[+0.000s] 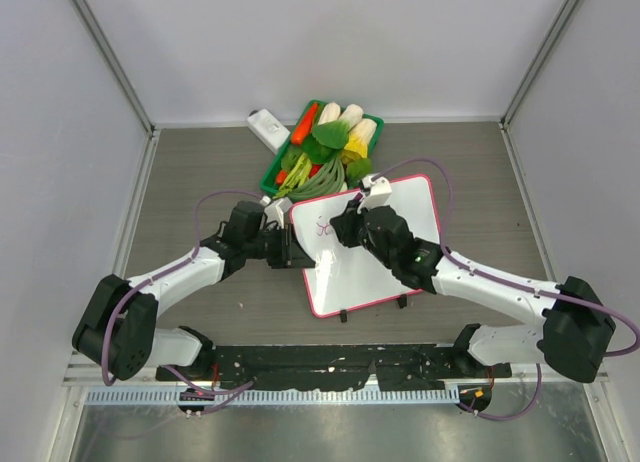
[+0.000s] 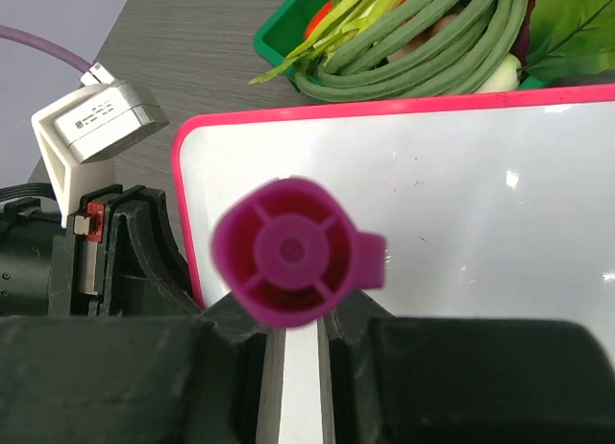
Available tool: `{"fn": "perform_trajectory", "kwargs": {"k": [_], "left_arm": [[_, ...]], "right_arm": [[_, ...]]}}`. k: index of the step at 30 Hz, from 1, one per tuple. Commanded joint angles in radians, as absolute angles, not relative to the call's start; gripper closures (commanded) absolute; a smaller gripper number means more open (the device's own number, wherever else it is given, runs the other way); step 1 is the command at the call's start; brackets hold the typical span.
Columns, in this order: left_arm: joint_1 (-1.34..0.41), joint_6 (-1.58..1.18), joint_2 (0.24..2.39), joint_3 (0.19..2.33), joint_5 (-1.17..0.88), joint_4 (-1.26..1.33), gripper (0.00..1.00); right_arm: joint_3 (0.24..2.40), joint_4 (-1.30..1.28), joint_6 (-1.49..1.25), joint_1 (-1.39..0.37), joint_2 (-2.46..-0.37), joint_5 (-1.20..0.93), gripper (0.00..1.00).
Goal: Write a sentence on the whiteboard
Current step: Write with the whiteboard marker on the whiteboard.
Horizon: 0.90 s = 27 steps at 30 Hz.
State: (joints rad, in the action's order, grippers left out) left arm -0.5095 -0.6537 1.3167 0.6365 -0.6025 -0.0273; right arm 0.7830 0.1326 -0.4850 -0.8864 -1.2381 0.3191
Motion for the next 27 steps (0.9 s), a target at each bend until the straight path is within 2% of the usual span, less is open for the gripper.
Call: {"fn": "perform_trajectory", "kwargs": {"k": [1,12,27], "left_arm": [[-0.529,-0.577,1.328,0.637,-0.472,-0.135,1.0],[-0.528,-0.575,1.328,0.635,-0.466,-0.138,1.0],[-0.531,-0.574,1.327,0.634,-0.46,-0.138,1.0]], "right_arm": [[0.769,0.11,-0.489,-0.885,-1.209,0.344,0.99],[0.785,0.114,-0.482,-0.887,-1.193,0.426,0.99],[0.867,0.118,-0.443,-0.885,-1.155,0.416,0.99]]}}
